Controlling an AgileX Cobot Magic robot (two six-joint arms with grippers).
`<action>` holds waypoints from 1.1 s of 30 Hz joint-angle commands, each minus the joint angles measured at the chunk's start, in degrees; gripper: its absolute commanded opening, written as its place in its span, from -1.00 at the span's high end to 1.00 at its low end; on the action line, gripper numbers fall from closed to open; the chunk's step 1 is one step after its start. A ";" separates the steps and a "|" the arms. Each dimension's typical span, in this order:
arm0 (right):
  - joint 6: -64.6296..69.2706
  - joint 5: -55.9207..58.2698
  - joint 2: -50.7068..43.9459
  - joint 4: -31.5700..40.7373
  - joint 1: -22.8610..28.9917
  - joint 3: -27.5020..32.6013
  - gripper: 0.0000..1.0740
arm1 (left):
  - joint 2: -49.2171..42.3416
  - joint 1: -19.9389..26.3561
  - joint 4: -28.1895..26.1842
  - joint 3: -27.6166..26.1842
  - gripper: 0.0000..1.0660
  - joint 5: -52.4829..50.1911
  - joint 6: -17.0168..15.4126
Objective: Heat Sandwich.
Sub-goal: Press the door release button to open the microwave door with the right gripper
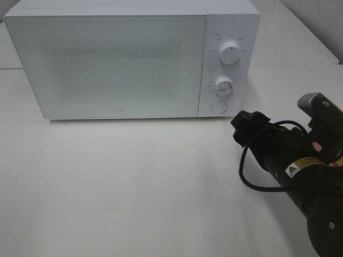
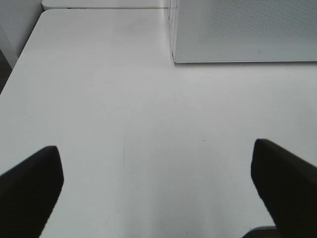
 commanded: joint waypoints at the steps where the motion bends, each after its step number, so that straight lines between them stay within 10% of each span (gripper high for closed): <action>1: 16.39 -4.24 -0.17 -0.06 0.11 -0.17 -0.35 | 0.00 -0.06 -0.11 -0.52 -0.83 0.17 0.11; 7: 35.92 -3.78 -0.17 -0.06 0.11 -0.17 -0.21 | 0.00 -0.06 -0.11 -0.52 -0.83 0.17 0.11; 20: 48.70 0.23 -0.17 -0.06 0.11 -0.17 0.94 | 0.00 -0.06 -0.11 -0.52 -0.83 0.17 0.11; 33: 48.70 3.09 1.32 0.34 0.00 -2.41 1.00 | 0.00 -0.06 -0.11 -0.52 -0.83 0.17 0.11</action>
